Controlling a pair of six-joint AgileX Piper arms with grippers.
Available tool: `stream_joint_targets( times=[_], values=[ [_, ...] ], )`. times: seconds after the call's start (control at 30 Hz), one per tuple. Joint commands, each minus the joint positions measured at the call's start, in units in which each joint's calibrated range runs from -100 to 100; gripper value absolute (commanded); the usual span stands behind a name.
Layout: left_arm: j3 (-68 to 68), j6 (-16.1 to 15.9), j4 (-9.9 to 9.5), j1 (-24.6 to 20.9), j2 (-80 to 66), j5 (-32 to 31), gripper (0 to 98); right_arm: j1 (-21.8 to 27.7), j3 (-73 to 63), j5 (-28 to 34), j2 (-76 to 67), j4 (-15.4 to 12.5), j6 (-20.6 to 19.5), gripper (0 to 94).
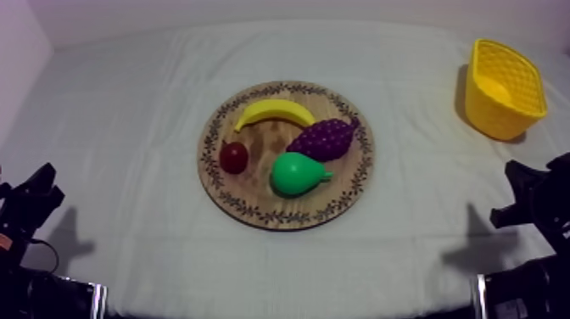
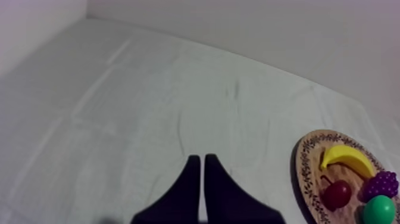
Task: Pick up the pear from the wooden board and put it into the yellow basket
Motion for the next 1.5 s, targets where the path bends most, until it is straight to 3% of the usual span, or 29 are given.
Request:
stream_joint_targets(
  times=[0.0, 0.6, 0.83, 1.2, 1.47],
  values=[
    [-0.1, 0.0, -0.01, 0.0, 0.0, 0.0, 0.1, -0.5, 0.0, 0.0, 0.0, 0.0, -8.1, 0.4],
    [-0.1, 0.0, -0.01, 0.0, 0.0, 0.0, 0.1, -0.3, -0.5, -1.2, 1.2, 1.3, -9.5, 0.3],
    [-0.1, 0.0, -0.01, 0.0, 0.0, 0.0, 0.1, -0.7, -9.0, 0.1, 7.2, 2.3, -10.7, 0.3],
    [-0.1, 0.0, -0.01, 0.0, 0.0, 0.0, 0.1, -1.9, -35.6, 10.0, 24.8, -0.1, -9.7, 0.3],
    [-0.1, 0.0, -0.01, 0.0, 0.0, 0.0, 0.1, -3.6, -52.2, 21.0, 38.9, -4.5, -3.3, 0.3]
  ],
)
